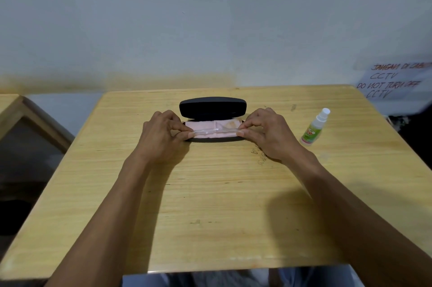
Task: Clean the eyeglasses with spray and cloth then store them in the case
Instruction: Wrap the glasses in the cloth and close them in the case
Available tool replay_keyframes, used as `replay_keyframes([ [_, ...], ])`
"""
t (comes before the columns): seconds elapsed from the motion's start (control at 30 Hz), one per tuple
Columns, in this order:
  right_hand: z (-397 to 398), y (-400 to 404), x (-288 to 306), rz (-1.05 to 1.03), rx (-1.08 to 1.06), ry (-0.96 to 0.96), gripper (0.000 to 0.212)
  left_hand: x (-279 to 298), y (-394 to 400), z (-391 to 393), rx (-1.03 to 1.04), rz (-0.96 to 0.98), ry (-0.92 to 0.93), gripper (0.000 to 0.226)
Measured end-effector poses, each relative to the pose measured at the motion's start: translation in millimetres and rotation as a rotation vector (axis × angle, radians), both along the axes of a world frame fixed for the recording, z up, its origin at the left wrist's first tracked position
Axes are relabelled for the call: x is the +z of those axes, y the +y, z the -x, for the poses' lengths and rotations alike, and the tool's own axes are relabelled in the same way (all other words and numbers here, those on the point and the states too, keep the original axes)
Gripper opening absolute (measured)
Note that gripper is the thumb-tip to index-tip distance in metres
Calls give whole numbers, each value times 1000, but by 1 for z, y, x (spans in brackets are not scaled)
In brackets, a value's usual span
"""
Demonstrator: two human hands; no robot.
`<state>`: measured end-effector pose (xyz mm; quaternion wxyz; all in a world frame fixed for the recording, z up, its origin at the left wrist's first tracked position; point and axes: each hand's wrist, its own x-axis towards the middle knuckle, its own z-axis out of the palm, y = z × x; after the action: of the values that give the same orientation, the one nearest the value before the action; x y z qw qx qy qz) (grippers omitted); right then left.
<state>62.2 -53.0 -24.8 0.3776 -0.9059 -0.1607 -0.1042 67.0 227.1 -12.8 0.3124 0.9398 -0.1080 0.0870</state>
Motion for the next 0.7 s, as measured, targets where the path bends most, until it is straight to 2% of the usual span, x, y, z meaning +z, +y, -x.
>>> replay_keyframes([
  [0.23, 8, -6, -2, 19, 5, -25, 16, -7, -5, 20, 57, 68, -27, 30],
  [0.33, 10, -5, -4, 6, -31, -46, 17, -3, -5, 20, 83, 87, 15, 32],
  [0.7, 17, 0, -8, -79, -94, -14, 25, -10, -3, 21, 106, 85, 33, 50],
])
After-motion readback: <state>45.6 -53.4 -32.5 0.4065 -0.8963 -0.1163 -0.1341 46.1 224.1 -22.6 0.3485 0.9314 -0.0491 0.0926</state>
